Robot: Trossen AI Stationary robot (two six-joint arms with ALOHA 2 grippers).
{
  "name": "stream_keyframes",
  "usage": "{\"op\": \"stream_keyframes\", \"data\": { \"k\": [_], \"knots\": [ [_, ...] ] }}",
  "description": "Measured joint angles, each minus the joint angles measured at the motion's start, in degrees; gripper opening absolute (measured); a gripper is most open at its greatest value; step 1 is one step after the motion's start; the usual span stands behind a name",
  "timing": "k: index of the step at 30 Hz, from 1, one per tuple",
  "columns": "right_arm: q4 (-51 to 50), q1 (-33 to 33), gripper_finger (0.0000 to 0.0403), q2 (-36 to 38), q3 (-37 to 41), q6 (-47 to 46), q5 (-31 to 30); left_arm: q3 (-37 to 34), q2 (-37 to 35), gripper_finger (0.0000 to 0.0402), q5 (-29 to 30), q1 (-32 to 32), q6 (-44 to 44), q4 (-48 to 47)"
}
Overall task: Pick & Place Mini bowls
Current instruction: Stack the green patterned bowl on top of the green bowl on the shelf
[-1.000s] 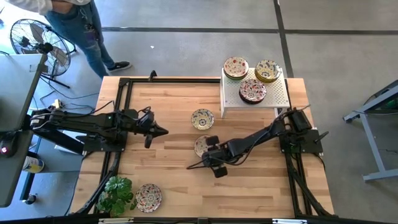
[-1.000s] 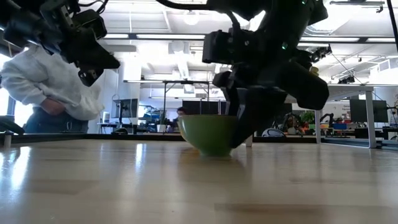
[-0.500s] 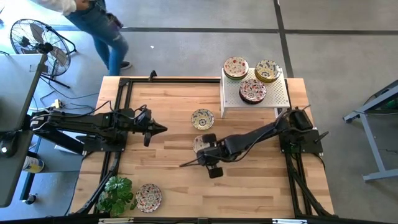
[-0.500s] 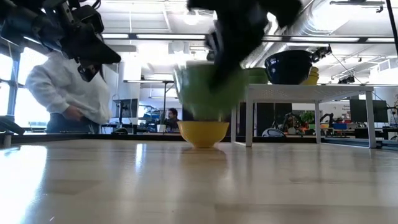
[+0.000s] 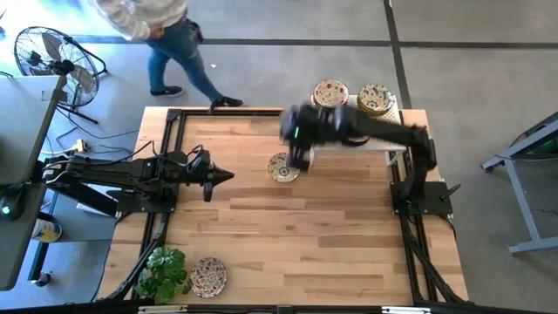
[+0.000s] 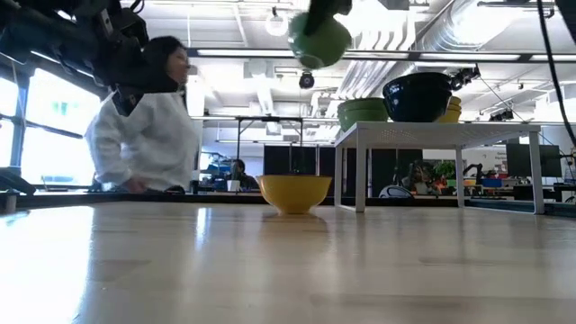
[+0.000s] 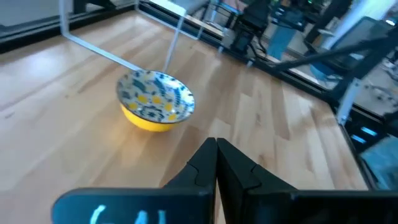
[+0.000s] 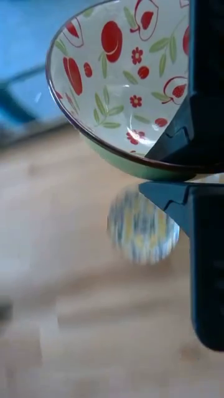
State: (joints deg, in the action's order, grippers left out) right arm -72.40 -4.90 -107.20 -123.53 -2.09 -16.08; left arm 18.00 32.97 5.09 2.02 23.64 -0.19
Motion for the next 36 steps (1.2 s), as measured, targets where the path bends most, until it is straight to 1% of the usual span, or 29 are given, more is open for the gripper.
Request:
{"op": "stream_keyframes", "data": {
  "k": [2, 4, 8, 11, 15, 18, 22, 30, 36],
  "knots": [
    [-2.7, -5.4, 0.001, 0.0, -3.4, 2.4, -0.1, 0.0, 0.0, 0.0, 1.2, 0.0, 0.3, 0.0],
    [-4.7, -10.5, 0.0009, 0.1, -5.2, 4.9, -0.1, 0.0, 0.0, 0.0, 1.5, 0.0, 0.7, 0.0],
    [-9.6, -19.0, 0.0018, 0.0, -4.8, 10.8, 3.1, 0.0, 0.0, 0.0, 1.8, -0.2, 0.5, -0.1],
    [-9.2, -23.4, 0.0022, 0.0, -3.3, 16.1, 4.7, 0.0, 0.0, 0.0, 2.0, -0.2, 0.4, -0.4],
    [-7.1, -27.4, 0.0014, 0.0, -1.3, 20.4, 5.3, 0.0, 0.3, 0.0, 3.0, -0.2, 0.6, -0.4],
    [-5.5, -29.6, 0.0011, 0.0, 0.5, 22.4, 6.7, 0.0, 0.3, 0.0, 4.1, -0.2, 0.8, -0.4],
    [-3.3, -31.0, 0.002, -0.1, 3.8, 23.4, 7.7, 0.0, 0.3, 0.0, 5.8, -0.2, 0.6, -1.5],
    [-2.4, -31.5, 0.0022, -0.2, 5.7, 23.5, 8.2, 0.0, 0.3, 0.0, 6.5, -0.2, 0.7, -3.4],
    [-3.7, -31.5, 0.0054, -0.1, 5.7, 22.4, 8.5, 0.0, 0.3, 0.0, 6.5, -0.2, 0.7, -3.3]
  ]
}}
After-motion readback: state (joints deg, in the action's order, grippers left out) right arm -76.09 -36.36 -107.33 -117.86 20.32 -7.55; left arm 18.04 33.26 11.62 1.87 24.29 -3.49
